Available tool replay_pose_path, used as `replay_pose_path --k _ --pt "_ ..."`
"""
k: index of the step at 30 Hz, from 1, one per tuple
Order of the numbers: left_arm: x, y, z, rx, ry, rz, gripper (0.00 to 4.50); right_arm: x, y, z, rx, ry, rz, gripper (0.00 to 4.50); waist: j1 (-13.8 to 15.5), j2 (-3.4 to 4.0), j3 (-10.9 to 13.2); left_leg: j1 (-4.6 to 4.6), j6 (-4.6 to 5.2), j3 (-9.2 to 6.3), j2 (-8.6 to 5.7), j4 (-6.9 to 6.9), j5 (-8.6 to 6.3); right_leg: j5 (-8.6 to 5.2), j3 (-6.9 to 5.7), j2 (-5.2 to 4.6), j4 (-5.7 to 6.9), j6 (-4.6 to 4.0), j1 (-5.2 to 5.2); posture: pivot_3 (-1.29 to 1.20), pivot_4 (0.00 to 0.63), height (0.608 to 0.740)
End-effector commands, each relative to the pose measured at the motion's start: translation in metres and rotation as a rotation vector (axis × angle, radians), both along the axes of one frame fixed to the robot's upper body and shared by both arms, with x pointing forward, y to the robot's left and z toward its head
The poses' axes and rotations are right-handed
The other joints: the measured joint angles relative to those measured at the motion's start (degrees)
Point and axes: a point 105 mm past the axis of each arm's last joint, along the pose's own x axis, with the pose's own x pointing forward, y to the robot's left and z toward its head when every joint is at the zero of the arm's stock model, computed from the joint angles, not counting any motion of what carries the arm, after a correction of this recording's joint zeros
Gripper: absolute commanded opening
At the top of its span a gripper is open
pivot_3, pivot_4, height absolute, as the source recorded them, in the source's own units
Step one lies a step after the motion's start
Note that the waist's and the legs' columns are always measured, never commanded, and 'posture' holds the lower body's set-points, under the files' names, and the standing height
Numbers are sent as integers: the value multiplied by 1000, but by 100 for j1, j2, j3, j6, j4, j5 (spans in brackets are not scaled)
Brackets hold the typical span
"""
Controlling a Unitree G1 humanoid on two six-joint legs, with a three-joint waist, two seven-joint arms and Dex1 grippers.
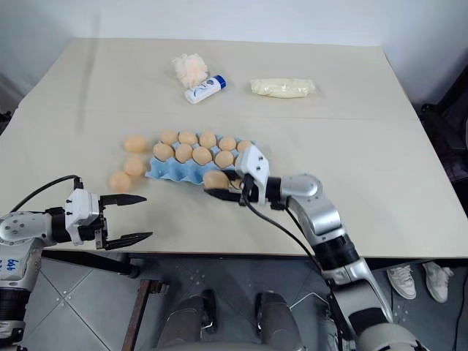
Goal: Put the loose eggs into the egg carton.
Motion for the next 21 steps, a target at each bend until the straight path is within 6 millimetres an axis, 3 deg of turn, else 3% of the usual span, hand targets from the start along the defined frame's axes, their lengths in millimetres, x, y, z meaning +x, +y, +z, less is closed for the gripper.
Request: replay_pose_path --k 1,4,8,12,15,21 --pt "1 -4 7 -16 -32 14 4500 19 -1 -3 -23 -60 -79 1655 9 0 0 0 0 0 0 -1 0 0 0 0 0 0 0 0 150 740" --pt "2 -8 9 -29 -41 13 4500 29 0 -5 -34 -90 -102 1655 18 0 0 -6 2 2 -5 -2 0 0 1 -4 -5 0 -2 0 150 740" --pt "4 -9 14 -54 -54 38 4500 31 5 -8 -32 -82 -92 3081 8 0 0 -13 27 10 -4 -3 13 1 1 -3 -2 3 -11 0 150 740" --pt "4 -3 15 -59 -66 87 4500 26 -6 7 7 -144 -110 4373 -19 0 0 -13 25 21 0 -3 17 1 3 0 17 3 -26 0 150 740" --pt "0 6 19 -101 -83 166 4500 16 -28 16 30 -153 -112 4448 1 0 0 -17 24 21 0 -3 17 1 5 -1 13 3 -29 0 150 740" --pt "-18 42 10 -177 -92 448 4500 -20 -70 10 30 -169 -16 4448 11 -1 -1 -18 26 19 0 -5 9 1 3 -4 -2 3 -23 0 150 740"
